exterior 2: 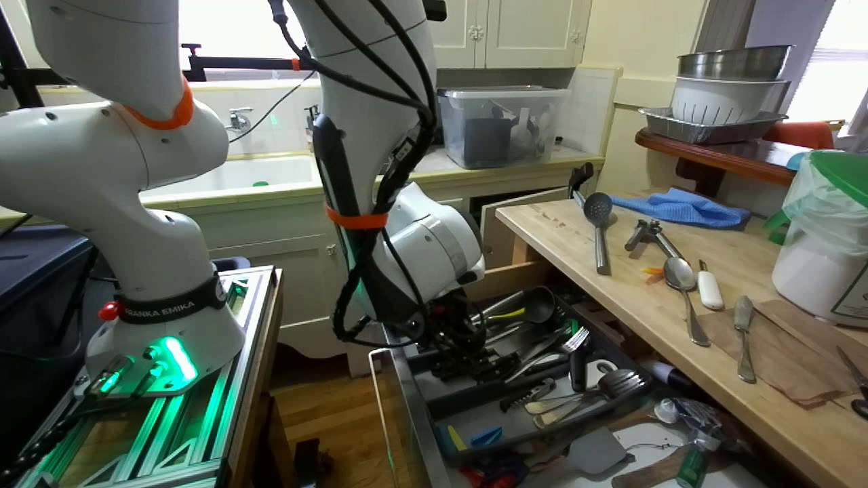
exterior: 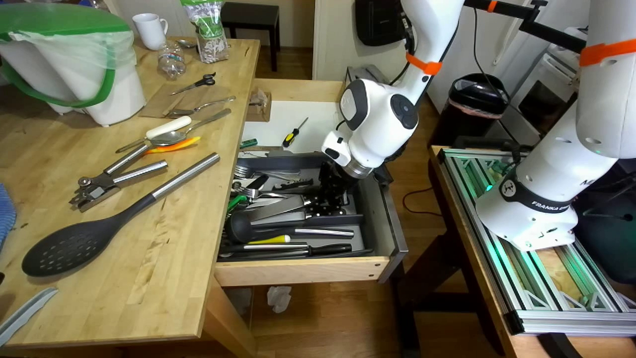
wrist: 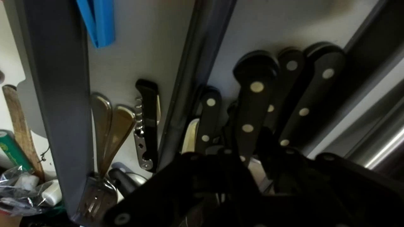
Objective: Put the knife inside the drawer
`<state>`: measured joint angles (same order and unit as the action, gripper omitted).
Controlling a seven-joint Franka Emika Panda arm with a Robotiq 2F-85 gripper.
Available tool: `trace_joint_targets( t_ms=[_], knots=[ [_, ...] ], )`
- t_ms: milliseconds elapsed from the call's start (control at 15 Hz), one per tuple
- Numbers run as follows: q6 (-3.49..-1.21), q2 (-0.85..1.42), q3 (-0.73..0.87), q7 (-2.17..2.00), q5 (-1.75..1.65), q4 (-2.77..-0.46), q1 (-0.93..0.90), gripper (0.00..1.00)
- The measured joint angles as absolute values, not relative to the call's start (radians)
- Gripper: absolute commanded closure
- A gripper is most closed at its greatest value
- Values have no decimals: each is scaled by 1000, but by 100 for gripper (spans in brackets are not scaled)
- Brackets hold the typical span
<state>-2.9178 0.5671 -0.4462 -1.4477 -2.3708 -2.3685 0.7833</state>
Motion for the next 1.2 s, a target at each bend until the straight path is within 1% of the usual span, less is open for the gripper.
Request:
trace_joint_targets(
  t_ms=[600,1200],
  knots=[
    [-2932,567,-411,-1431,-2256,-2380,782,94],
    [-3013,583,-373,-1408,-2235,-2386,771,94]
  ],
)
